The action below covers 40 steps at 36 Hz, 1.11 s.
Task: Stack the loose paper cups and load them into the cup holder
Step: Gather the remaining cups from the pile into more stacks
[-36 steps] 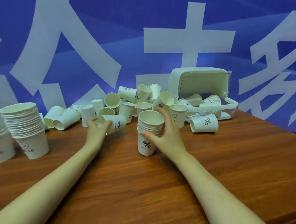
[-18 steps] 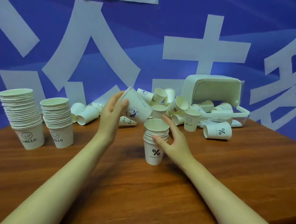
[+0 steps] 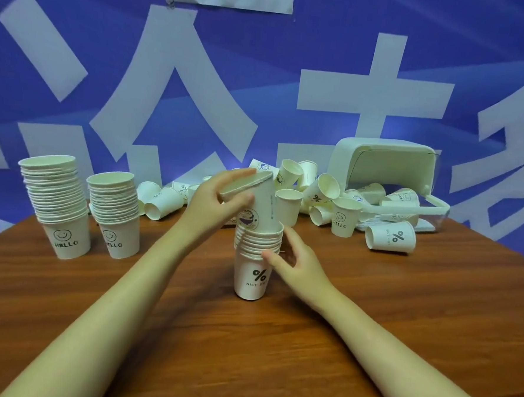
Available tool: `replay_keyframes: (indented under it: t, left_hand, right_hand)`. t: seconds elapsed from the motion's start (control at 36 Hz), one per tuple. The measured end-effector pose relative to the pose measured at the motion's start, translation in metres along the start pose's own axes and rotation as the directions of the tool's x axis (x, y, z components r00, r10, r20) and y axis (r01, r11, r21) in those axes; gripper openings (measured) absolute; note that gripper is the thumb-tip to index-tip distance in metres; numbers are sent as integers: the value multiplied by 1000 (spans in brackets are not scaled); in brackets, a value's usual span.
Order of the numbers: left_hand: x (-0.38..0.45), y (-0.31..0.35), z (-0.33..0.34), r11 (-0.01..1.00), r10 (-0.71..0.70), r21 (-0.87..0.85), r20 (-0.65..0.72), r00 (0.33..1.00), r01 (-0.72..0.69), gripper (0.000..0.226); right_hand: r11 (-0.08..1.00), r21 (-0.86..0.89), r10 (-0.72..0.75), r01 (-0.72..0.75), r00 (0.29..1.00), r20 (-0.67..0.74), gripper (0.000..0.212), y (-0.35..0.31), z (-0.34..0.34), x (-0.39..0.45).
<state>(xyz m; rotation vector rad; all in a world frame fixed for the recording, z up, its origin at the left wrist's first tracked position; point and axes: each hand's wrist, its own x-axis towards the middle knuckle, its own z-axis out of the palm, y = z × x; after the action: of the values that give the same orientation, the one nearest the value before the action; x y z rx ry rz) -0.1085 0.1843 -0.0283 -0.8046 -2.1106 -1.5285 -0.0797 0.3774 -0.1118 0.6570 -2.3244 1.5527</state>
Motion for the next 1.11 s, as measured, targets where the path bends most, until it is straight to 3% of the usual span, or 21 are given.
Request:
replay_keyframes:
  t: [0.19, 0.28, 0.36, 0.5, 0.56, 0.61, 0.69, 0.75, 0.78, 0.83, 0.86, 0.92, 0.97, 1.11]
  left_hand:
    - [-4, -14, -6, 970, -53, 244, 179, 982, 8, 57]
    - [-12, -23, 5, 976, -65, 219, 247, 967, 10, 52]
    - [-20, -30, 17, 992, -40, 123, 204, 978, 15, 44]
    - [-25, -29, 23, 991, 33, 122, 201, 979, -59, 51]
    - [-29, -26, 31, 998, 14, 62, 180, 984, -25, 62]
    - [-34, -24, 42, 1000, -29, -6, 137, 990, 30, 71]
    - [-38, -27, 57, 991, -98, -81, 67, 993, 104, 87]
    - [-40, -29, 64, 986, -124, -109, 52, 991, 129, 92]
    - [-41, -31, 67, 984, -132, -115, 49, 990, 137, 94]
    - [-43, -34, 70, 980, -148, -129, 33, 988, 151, 96]
    - [-43, -35, 71, 979, -153, -135, 24, 988, 154, 96]
    - [-43, -34, 73, 978, -157, -141, 8, 988, 156, 94]
    - [-44, -32, 73, 978, -150, -150, -10, 989, 147, 90]
    - [-43, -34, 73, 973, -151, -179, -37, 988, 142, 79]
  right_hand:
    - [998, 56, 14, -12, 1000, -21, 48, -3, 0, 0]
    - [998, 62, 2, 1, 999, -40, 44, -1, -2, 0]
    - [998, 65, -24, 27, 998, -54, 43, 1, -4, 0]
    - [989, -144, -47, 41, 998, -34, 42, 6, -24, 1]
    - [952, -307, -66, 14, 985, -160, 37, 13, -45, 5]
    - [915, -392, -78, -96, 911, -405, 32, 21, -73, 10]
    - [848, -363, 19, -387, 706, -708, 37, 41, -123, 16]
    - [759, -353, 67, -547, 605, -793, 44, 57, -156, 12]
    - [721, -356, 91, -595, 590, -802, 48, 63, -170, 8]
    - [685, -386, 143, -618, 633, -761, 55, 77, -192, 0]
    - [677, -431, 156, -596, 690, -707, 59, 82, -200, -4]
    - [619, -613, 154, -491, 841, -519, 65, 92, -211, -9]
    - [533, -762, 198, -368, 930, -311, 75, 96, -217, -9]
    - [461, -842, 300, -278, 942, -147, 75, 94, -231, 14]
